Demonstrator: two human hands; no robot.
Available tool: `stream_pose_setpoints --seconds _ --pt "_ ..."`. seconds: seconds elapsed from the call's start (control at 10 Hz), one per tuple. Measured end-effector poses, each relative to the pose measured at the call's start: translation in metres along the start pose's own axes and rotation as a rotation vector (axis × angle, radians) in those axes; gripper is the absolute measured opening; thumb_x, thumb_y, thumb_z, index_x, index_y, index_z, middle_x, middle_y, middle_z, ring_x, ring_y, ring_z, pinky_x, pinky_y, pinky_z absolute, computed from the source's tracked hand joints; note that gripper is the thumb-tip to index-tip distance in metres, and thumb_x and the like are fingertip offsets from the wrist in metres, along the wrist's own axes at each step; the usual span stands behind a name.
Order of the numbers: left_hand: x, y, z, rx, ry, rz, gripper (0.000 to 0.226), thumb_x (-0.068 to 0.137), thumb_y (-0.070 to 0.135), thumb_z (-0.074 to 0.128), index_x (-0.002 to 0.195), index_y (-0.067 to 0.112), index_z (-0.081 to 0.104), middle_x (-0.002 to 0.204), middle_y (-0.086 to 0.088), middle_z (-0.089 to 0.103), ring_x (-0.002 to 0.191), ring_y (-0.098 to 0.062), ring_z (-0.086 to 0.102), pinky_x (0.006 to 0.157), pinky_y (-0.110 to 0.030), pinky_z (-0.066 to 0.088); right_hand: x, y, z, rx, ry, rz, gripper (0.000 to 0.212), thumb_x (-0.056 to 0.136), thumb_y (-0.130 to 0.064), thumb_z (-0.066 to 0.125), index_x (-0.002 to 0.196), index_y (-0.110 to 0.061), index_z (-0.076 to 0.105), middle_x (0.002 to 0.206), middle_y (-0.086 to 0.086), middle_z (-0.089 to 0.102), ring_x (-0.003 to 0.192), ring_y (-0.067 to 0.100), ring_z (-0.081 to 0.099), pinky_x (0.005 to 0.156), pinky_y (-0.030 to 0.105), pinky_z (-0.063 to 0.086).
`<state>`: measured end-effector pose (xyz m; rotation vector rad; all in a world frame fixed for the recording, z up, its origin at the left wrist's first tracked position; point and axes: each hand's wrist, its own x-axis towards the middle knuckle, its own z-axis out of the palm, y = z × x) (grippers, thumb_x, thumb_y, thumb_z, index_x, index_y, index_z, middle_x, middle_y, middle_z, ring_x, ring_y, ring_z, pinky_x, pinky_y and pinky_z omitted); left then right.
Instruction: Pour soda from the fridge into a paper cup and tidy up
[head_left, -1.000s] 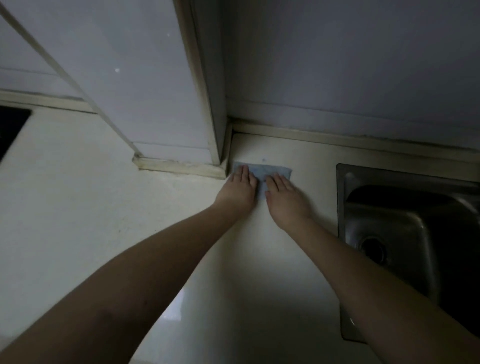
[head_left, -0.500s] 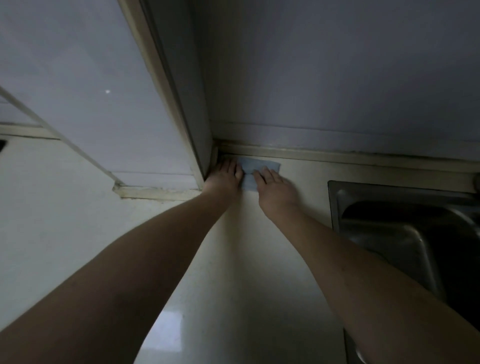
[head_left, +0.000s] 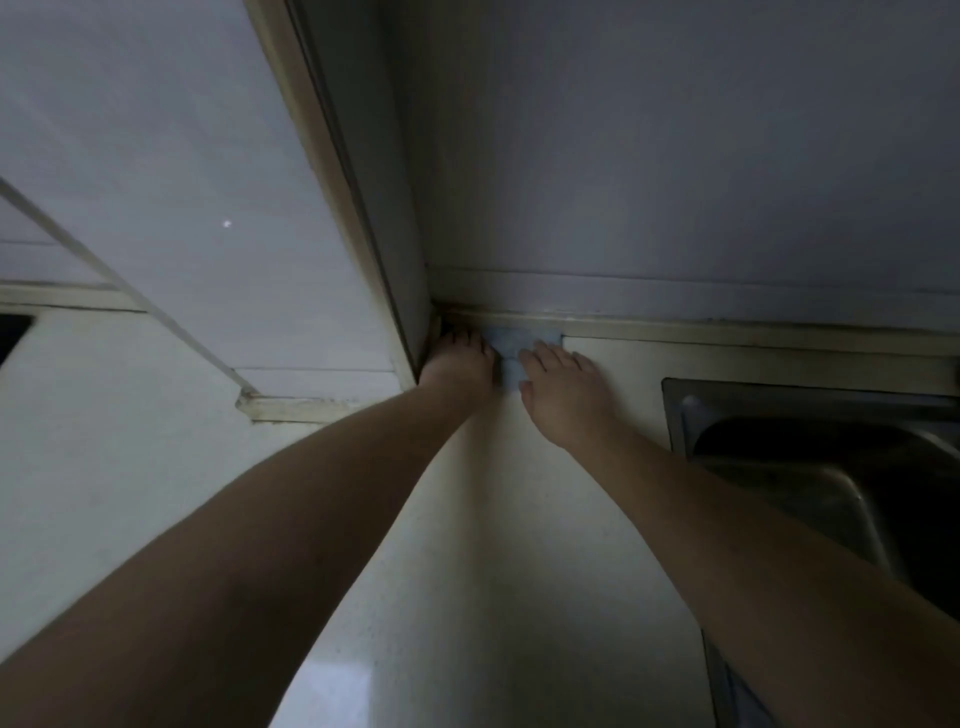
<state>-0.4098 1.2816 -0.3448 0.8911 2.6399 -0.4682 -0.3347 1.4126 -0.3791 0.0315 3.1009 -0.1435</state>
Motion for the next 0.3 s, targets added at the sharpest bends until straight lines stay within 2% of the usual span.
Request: stream_pose_setpoints --seconds 0.1,0.2,0.3 --pt "-0.013 0.002 -0.002 -0.091 0.110 0.078 0.057 0.101 0.037 0.032 0.150 0.009 0.024 0.154 -0.014 0.030 0.137 -0.031 0.033 0.109 -0.040 0.029 -0.016 -0.008 -0.011 0.018 0.048 0.018 0.058 0.093 -0.040 0.018 0.136 -0.013 0.047 0.138 0.012 0.051 0.121 0.027 0.051 0.097 0.036 0.036" --pt "-0.044 0.008 -0.005 -0.102 0.096 0.163 0.059 0.102 0.034 0.028 0.154 0.010 0.014 0.161 -0.009 0.014 0.146 -0.027 0.017 0.116 -0.041 0.018 -0.038 -0.012 -0.018 -0.034 0.039 0.002 0.075 0.083 -0.044 0.003 0.112 -0.012 0.064 0.107 0.014 0.067 0.090 0.031 0.063 0.078 0.036 0.042" --pt "-0.078 0.014 0.000 -0.124 0.142 0.177 0.056 0.102 0.031 0.029 0.154 0.012 0.018 0.162 -0.009 0.013 0.147 -0.028 0.016 0.116 -0.041 0.016 -0.065 -0.022 -0.019 -0.119 0.015 -0.039 0.051 0.088 -0.034 0.026 0.084 -0.010 0.071 0.072 0.012 0.067 0.062 0.029 0.060 0.061 0.033 0.043"
